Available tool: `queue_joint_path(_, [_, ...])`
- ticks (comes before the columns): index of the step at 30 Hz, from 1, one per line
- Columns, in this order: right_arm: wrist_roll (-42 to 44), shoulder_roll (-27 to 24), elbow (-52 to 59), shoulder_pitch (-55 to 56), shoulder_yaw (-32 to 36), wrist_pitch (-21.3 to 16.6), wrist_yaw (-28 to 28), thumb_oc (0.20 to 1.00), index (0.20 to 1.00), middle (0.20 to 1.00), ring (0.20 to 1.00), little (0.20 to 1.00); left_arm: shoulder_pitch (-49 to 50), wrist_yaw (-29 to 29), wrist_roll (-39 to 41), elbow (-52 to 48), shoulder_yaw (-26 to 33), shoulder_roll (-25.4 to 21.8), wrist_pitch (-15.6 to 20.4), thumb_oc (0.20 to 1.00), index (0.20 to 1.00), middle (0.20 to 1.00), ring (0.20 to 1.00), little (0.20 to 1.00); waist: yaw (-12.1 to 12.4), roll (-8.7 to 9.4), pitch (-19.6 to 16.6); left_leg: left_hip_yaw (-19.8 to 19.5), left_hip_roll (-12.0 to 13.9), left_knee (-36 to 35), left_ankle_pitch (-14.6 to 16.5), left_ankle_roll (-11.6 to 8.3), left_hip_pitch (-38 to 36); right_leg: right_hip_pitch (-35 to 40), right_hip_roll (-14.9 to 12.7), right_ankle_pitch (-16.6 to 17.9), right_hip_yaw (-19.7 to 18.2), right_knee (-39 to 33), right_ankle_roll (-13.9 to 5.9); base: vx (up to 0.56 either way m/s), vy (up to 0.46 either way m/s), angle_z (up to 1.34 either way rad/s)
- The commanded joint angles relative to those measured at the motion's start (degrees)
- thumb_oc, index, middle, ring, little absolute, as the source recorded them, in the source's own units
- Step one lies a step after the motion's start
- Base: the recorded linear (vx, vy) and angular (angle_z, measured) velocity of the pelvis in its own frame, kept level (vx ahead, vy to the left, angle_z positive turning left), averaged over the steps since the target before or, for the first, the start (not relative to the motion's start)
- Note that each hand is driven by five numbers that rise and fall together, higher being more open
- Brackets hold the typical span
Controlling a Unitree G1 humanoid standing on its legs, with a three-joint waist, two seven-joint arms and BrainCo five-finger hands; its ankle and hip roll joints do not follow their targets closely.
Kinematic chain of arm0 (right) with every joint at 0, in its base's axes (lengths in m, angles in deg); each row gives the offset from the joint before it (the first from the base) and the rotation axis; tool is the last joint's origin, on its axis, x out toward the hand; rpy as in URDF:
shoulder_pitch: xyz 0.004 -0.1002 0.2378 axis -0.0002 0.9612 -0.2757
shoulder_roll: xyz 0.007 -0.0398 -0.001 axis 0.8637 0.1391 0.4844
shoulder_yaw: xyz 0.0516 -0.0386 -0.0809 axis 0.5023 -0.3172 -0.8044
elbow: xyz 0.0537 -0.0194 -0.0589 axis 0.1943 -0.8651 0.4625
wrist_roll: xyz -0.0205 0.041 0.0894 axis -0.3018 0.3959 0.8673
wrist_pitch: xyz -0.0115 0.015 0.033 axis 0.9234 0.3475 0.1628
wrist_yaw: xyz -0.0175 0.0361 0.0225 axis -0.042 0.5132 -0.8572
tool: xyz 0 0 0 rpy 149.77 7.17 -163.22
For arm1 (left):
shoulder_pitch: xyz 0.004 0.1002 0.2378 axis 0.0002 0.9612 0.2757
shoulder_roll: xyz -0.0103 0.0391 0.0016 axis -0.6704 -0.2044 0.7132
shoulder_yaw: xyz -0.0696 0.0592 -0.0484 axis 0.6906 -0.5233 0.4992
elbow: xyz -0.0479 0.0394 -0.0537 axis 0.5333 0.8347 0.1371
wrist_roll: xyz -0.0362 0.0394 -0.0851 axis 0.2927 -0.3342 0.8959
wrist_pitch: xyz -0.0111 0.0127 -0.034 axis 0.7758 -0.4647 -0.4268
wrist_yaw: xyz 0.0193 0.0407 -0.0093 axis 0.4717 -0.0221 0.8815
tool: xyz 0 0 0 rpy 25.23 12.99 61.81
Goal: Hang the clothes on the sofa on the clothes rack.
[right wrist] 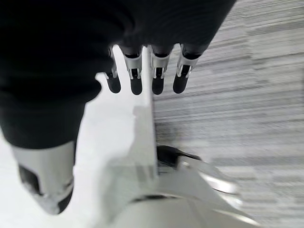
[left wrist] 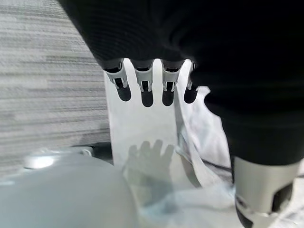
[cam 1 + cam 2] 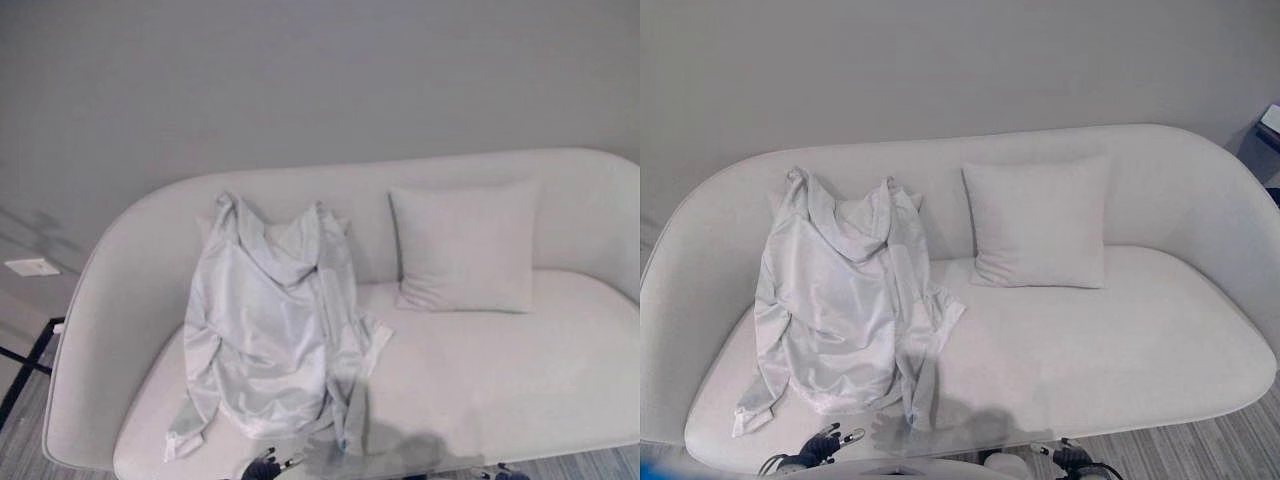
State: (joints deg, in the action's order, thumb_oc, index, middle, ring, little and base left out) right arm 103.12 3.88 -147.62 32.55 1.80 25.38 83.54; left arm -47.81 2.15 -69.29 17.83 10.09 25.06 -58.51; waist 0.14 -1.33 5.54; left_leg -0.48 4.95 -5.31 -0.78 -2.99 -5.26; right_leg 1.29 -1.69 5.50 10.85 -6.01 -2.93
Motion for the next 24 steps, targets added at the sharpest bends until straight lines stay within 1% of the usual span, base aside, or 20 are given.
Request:
queue_joint_path(1, [0.7, -1.11, 0.06, -3.87, -1.69, -1.73, -0.42, 1.0, 1.0, 1.0, 1.0, 1.0, -5.2, 0.13, -0.74, -0.91, 0.04, -1.04, 1.61, 1.0, 1.0, 1.0, 1.0, 1.0, 0.56, 4.13, 4.46, 0.54, -1.74, 10.7, 3.28, -1.43, 4.03, 0.08, -3.33, -2.01, -0.94, 1.01, -2.52, -0.03, -0.03, -0.02])
queue_joint_path(4, [0.98, -1.69, 0.25, -4.12, -1.3, -1.81, -0.83, 1.0, 1.0, 1.0, 1.0, 1.0, -5.47, 0.32, 0.16, -1.51, 0.1, -0.79, 1.84, 1.0, 1.0, 1.0, 1.0, 1.0, 0.72, 4.27, 5.15, 0.57, -0.41, 11.87, 2.39, -1.93, 6.2, 0.75, -4.22, -2.51, -0.59, 1.01, -2.72, 0.02, 0.08, 0.08])
queue_joint_path(5, [1.03, -1.99, 0.18, -3.94, -0.85, -1.75, -0.84, 1.0, 1.0, 1.0, 1.0, 1.0, -5.19, 0.42, 0.83, -1.59, 0.27, -0.65, 1.96, 1.0, 1.0, 1.0, 1.0, 1.0, 0.83, 4.3, 4.79, 0.69, 2.08, 8.75, 0.73, -2.12, 6.24, 0.97, -5.14, -2.65, -0.53, 1.01, -3.4, 0.07, 0.11, 0.01])
queue_joint_path(6, [1.03, -1.99, 0.18, -3.94, -0.85, -1.75, -0.84, 1.0, 1.0, 1.0, 1.0, 1.0, -5.19, 0.42, 0.83, -1.59, 0.27, -0.65, 1.96, 1.0, 1.0, 1.0, 1.0, 1.0, 0.84, 4.29, 4.81, 0.7, 2.08, 8.73, 0.72, -2.12, 6.22, 0.99, -5.14, -2.65, -0.54, 1.01, -3.4, 0.13, 0.282, -0.01])
queue_joint_path(7, [1.02, -2.25, -0.11, -3.89, -0.4, -1.6, -1.02, 1.0, 1.0, 1.0, 1.0, 1.0, -5.01, 0.69, 1.4, -1.53, 0.43, -0.52, 2.15, 1.0, 1.0, 1.0, 1.0, 1.0, 0.9, 4.02, 4.41, -0.05, 5.3, 5.78, -3.05, -2.97, 7.52, 0.74, -6.43, -2.65, -0.69, 1.01, -4.15, 0.06, 0.169, 0.06])
queue_joint_path(8, [1.03, -2.27, -0.11, -3.88, -0.4, -1.6, -1.02, 1.0, 1.0, 1.0, 1.0, 1.0, -5.0, 0.7, 1.4, -1.53, 0.42, -0.51, 2.15, 1.0, 1.0, 1.0, 1.0, 1.0, 0.91, 3.99, 4.47, -0.03, 5.34, 5.62, -3.11, -3.01, 7.35, 0.83, -6.39, -2.68, -0.68, 1.01, -4.13, 0.08, 0.298, 0.05])
queue_joint_path(9, [1.18, -2.36, -0.18, -3.99, -0.1, -1.67, -1.28, 1.0, 1.0, 1.0, 1.0, 1.0, -5.09, 0.8, 1.88, -1.46, 0.43, -0.39, 2.22, 1.0, 1.0, 1.0, 1.0, 1.0, 0.94, 3.76, 4.37, -0.47, 7.39, 3.78, -5.34, -3.76, 8.34, 0.55, -7.19, -2.84, -0.94, 1.01, -4.7, 0.09, 0.389, 0.1])
queue_joint_path(10, [1.37, -2.69, -0.21, -3.65, 0.56, -1.58, -1.5, 1.0, 1.0, 1.0, 1.0, 1.0, -5.13, 1.16, 2.44, -1.47, 0.55, -0.26, 2.53, 1.0, 1.0, 1.0, 1.0, 1.0, 0.7, 3.16, 4.04, -0.29, 10.74, 0.79, -8.88, -4.9, 9.28, 0.61, -8.44, -3.51, -1.53, 1.01, -5.67, 0.09, 0.389, 0.08])
queue_joint_path(11, [1.37, -2.7, -0.2, -3.62, 0.56, -1.58, -1.5, 1.0, 1.0, 1.0, 1.0, 1.0, -5.11, 1.16, 2.44, -1.47, 0.54, -0.25, 2.53, 1.0, 1.0, 1.0, 1.0, 1.0, 0.69, 3.12, 4.07, -0.31, 10.78, 0.77, -8.86, -4.93, 9.23, 0.68, -8.39, -3.55, -1.5, 1.01, -5.66, 0.1, 0.418, 0.07])
queue_joint_path(13, [1.45, -3.1, -0.35, -3.02, 1.32, -1.42, -1.67, 1.0, 1.0, 1.0, 1.0, 1.0, -4.85, 1.41, 3.07, -1.64, 0.86, -0.09, 2.45, 1.0, 1.0, 1.0, 1.0, 1.0, 0.83, 2.41, 3.7, -1.7, 13.5, 0.8, -10.72, -6.37, 9.88, 1.27, -10.75, -3.57, -2.99, 1.01, -6.82, 0.13, 0.559, -0.02])
queue_joint_path(15, [1.14, -3.02, -0.46, -2.38, 1.32, -1.01, -1.35, 1.0, 1.0, 1.0, 1.0, 1.0, -4.94, 1.46, 3.17, -1.93, 0.89, -0.01, 2.42, 1.0, 1.0, 1.0, 1.0, 1.0, 1.02, 1.67, 3.09, -5.32, 12.59, 2.18, -8.49, -6.83, 9.31, 1.48, -12.71, -2.75, -3.84, 1.01, -7.73, 0.12, 0.508, -0.08])
queue_joint_path(16, [1.14, -3.02, -0.46, -2.37, 1.32, -1.01, -1.35, 1.0, 1.0, 1.0, 1.0, 1.0, -4.93, 1.47, 3.17, -1.94, 0.89, -0.01, 2.42, 1.0, 1.0, 1.0, 1.0, 1.0, 0.98, 1.67, 3.12, -5.37, 12.57, 2.26, -8.43, -6.83, 9.32, 1.54, -12.72, -2.76, -3.8, 1.01, -7.73, 0.13, 0.576, -0.18])
queue_joint_path(17, [0.36, -2.6, -0.08, -1.93, 2.13, -0.51, -0.95, 1.0, 1.0, 1.0, 1.0, 1.0, -5.57, 1.5, 2.08, -1.49, 0.4, -0.26, 2.35, 1.0, 1.0, 1.0, 1.0, 1.0, 0.3, 1.6, 2.37, -4.78, 10.74, 2.44, -5.47, -7.25, 8.91, 1.47, -15.93, -1.22, -4.12, 1.01, -9.33, 0.09, 0.403, -0.2])
queue_joint_path(18, [0.35, -2.6, -0.07, -1.92, 2.14, -0.5, -0.95, 1.0, 1.0, 1.0, 1.0, 1.0, -5.56, 1.5, 2.08, -1.5, 0.39, -0.27, 2.35, 1.0, 1.0, 1.0, 1.0, 1.0, 0.35, 1.65, 2.4, -4.71, 10.68, 2.48, -5.43, -7.23, 8.85, 1.49, -15.99, -1.22, -4.18, 1.01, -9.36, 0.13, 0.803, -0.24])
queue_joint_path(19, [0.27, -1.94, -0.05, -2.46, 2.58, -0.15, -1.14, 1.0, 1.0, 1.0, 1.0, 1.0, -6.34, 1.34, 0.52, -1.32, -0.66, -1.19, 1.89, 1.0, 1.0, 1.0, 1.0, 1.0, 0.04, 2.7, 2.36, -3.46, 7.23, 1.72, -2.27, -6.0, 7.51, -0.51, -19.55, 4.55, -5.23, 1.01, -10.57, 0.0, 0.536, -0.14])
queue_joint_path(20, [-0.01, -1.64, 0.22, -3.07, 2.55, 0.05, -1.37, 1.0, 1.0, 1.0, 1.0, 1.0, -6.67, 1.43, 0.11, -1.54, -0.77, -1.75, 1.86, 1.0, 1.0, 1.0, 1.0, 1.0, 0.27, 3.19, 2.99, -2.14, 5.8, 1.3, -1.53, -4.89, 6.9, -2.13, -20.72, 8.03, -5.04, 1.44, -10.69, 0.0, 0.537, -0.21])
queue_joint_path(21, [-0.01, -1.62, 0.22, -3.07, 2.56, 0.06, -1.38, 1.0, 1.0, 1.0, 1.0, 1.0, -6.68, 1.43, 0.11, -1.54, -0.77, -1.76, 1.85, 1.0, 1.0, 1.0, 1.0, 1.0, 0.38, 3.27, 3.0, -2.0, 5.72, 1.31, -1.52, -4.85, 6.86, -2.21, -20.8, 8.06, -5.19, 1.44, -10.73, -0.13, 0.443, -0.23])
queue_joint_path(22, [0.37, -0.51, 1.37, -3.66, 1.42, -0.17, -1.05, 1.0, 1.0, 1.0, 1.0, 1.0, -6.04, 1.13, 0.28, -2.06, -0.37, -2.82, 1.7, 1.0, 1.0, 1.0, 1.0, 1.0, 1.64, 3.29, 3.75, 1.39, 3.71, 0.31, -0.9, -3.38, 5.65, -4.73, -22.54, 11.89, 0.69, 2.59, -10.67, -0.09, 0.309, -0.39])
queue_joint_path(23, [0.37, -0.5, 1.37, -3.65, 1.41, -0.17, -1.06, 1.0, 1.0, 1.0, 1.0, 1.0, -6.03, 1.13, 0.28, -2.07, -0.36, -2.83, 1.69, 1.0, 1.0, 1.0, 1.0, 1.0, 1.62, 3.31, 3.75, 1.38, 3.69, 0.31, -0.9, -3.38, 5.65, -4.69, -22.55, 11.92, 0.72, 2.55, -10.68, -0.13, 0.552, -0.68])
queue_joint_path(24, [-0.07, -0.1, 1.82, -4.18, -0.07, -0.31, -0.73, 1.0, 1.0, 1.0, 1.0, 1.0, -5.75, 0.85, 1.66, -2.36, 0.59, -3.61, 1.49, 1.0, 1.0, 1.0, 1.0, 1.0, 1.81, 2.87, 4.26, 2.09, 2.26, 0.31, -0.84, -2.26, 6.03, -5.19, -21.06, 9.59, 1.93, 5.26, -9.65, -0.04, 0.359, -0.8])
